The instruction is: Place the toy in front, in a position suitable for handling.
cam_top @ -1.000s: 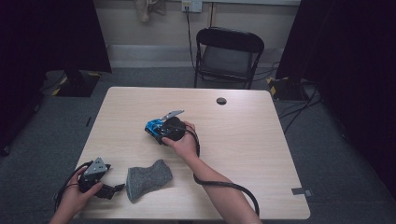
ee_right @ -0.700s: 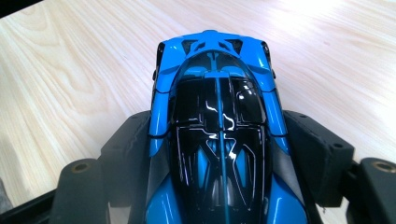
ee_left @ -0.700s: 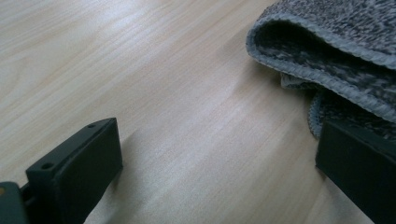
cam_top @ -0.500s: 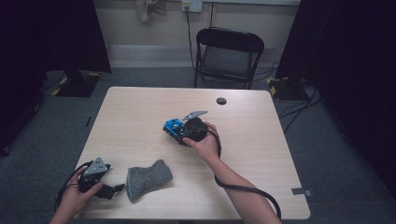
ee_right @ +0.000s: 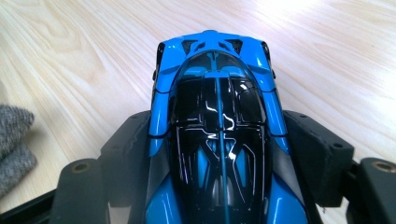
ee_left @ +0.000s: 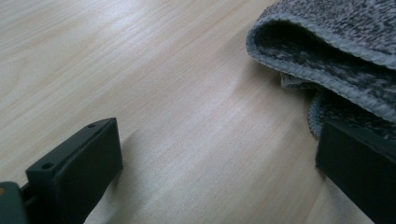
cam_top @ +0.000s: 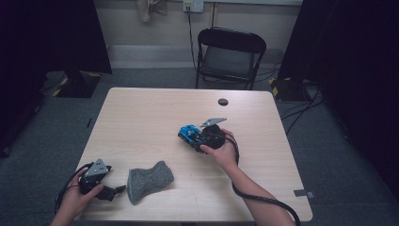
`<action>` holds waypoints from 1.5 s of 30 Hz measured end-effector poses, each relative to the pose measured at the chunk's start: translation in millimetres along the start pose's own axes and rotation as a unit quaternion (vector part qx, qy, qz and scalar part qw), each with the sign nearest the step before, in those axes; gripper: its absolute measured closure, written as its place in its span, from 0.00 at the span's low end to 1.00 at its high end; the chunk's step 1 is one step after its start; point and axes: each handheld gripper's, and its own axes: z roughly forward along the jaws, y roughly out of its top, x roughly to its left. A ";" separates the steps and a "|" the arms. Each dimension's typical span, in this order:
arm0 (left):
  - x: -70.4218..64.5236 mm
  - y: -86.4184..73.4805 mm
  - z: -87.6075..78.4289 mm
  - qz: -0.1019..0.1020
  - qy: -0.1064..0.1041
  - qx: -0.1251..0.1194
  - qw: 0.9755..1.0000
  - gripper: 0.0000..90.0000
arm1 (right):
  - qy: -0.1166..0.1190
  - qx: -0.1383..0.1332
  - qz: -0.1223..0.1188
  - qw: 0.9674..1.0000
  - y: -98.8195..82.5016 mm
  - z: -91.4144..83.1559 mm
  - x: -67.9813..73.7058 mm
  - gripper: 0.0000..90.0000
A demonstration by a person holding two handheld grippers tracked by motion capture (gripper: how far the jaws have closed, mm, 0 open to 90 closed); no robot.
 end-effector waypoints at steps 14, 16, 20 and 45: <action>-0.5 0.1 0.0 -0.002 0.002 0.000 1.000 0.00 | -0.006 0.009 -0.001 1.000 -37.0 -16.3 -8.5 0.31; -0.8 0.0 0.0 -0.003 0.003 0.000 1.000 0.00 | -0.009 0.007 -0.005 1.000 -41.4 -17.1 -7.9 0.31; -1.0 0.0 0.0 -0.003 0.004 0.000 1.000 0.00 | -0.007 0.008 -0.008 1.000 -47.5 -17.3 -8.1 0.31; -1.0 0.0 0.0 -0.004 0.003 0.000 1.000 0.00 | 0.015 0.001 -0.031 0.999 -62.2 -16.2 -19.9 0.31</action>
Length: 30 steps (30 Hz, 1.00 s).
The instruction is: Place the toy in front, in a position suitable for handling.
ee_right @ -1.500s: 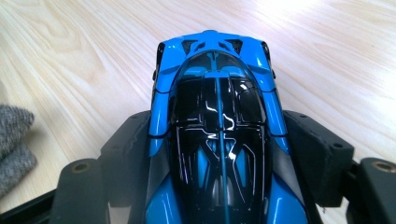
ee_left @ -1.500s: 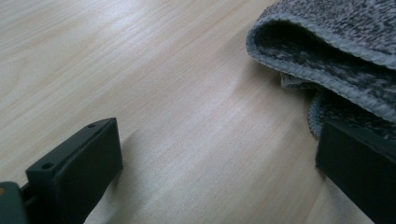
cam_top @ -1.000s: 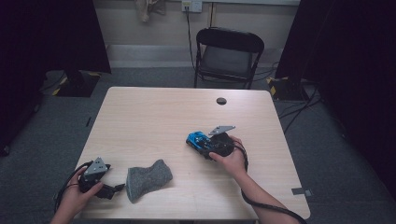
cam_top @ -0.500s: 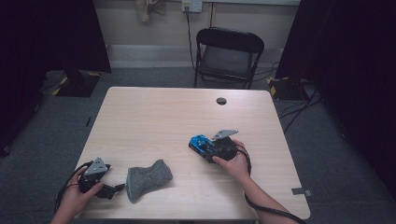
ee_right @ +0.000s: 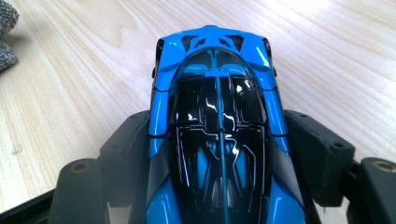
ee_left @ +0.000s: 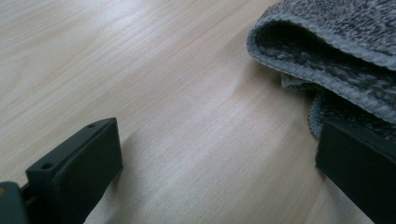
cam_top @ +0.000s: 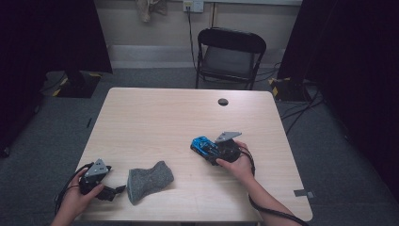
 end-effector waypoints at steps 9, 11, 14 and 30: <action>0.0 0.0 0.0 0.000 0.000 0.000 1.000 0.00 | 0.008 0.000 -0.006 1.000 -2.4 -0.8 -2.9 0.30; 0.0 0.0 0.0 0.000 0.000 0.000 1.000 0.00 | 0.009 0.000 -0.006 1.000 -2.6 -0.8 -3.2 0.30; 0.0 0.0 0.0 0.000 0.000 0.000 1.000 0.00 | 0.011 0.000 -0.008 1.000 -2.6 -0.8 -3.9 0.30; -0.4 -0.2 -0.2 0.000 0.000 0.000 1.000 0.00 | 0.015 -0.005 -0.017 1.000 -4.7 1.6 -5.4 0.28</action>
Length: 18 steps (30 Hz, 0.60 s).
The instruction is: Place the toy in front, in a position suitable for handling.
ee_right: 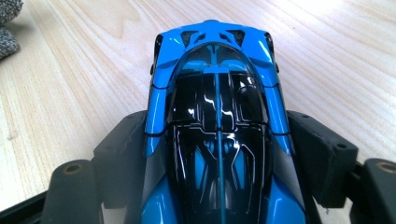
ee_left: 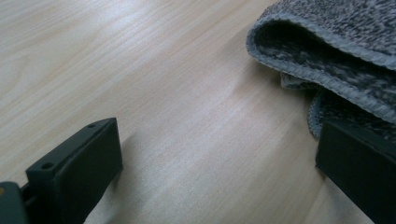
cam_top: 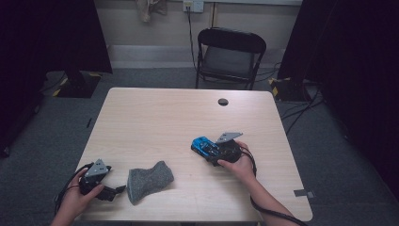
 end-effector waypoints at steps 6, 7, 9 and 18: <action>0.0 0.0 0.0 0.000 0.000 0.000 1.000 0.00 | -0.009 0.000 0.000 1.000 1.4 -0.5 0.8 0.25; 0.0 0.0 0.0 0.000 0.000 0.000 1.000 0.00 | -0.009 0.000 0.001 1.000 1.4 -0.8 0.7 0.25; 0.0 0.0 0.0 0.000 0.000 0.000 1.000 0.00 | -0.010 -0.001 0.003 1.000 1.2 -2.0 0.5 0.23; 0.0 0.0 0.0 0.000 0.000 0.000 1.000 0.00 | -0.013 0.004 0.018 1.000 -1.1 -15.2 1.3 0.22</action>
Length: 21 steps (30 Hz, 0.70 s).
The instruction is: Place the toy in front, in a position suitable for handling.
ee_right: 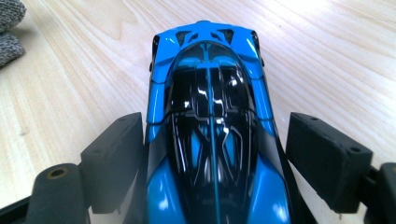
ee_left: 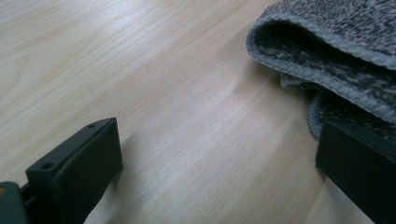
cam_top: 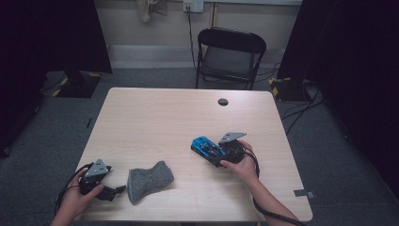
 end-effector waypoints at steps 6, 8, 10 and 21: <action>0.0 0.0 0.0 0.000 0.000 0.000 1.000 0.00 | -0.004 0.007 0.003 1.000 -6.8 -9.0 2.7 0.20; 0.0 0.0 0.0 0.000 0.000 0.000 1.000 0.00 | -0.014 0.004 0.011 1.000 -9.3 -11.8 2.2 0.20; 0.0 0.0 0.0 0.000 0.000 0.000 1.000 0.00 | -0.014 0.005 0.011 1.000 -11.9 -13.6 1.1 0.19; 0.0 0.0 0.0 0.000 0.000 0.000 1.000 0.00 | -0.022 0.002 0.016 1.000 -27.0 -18.6 7.3 0.21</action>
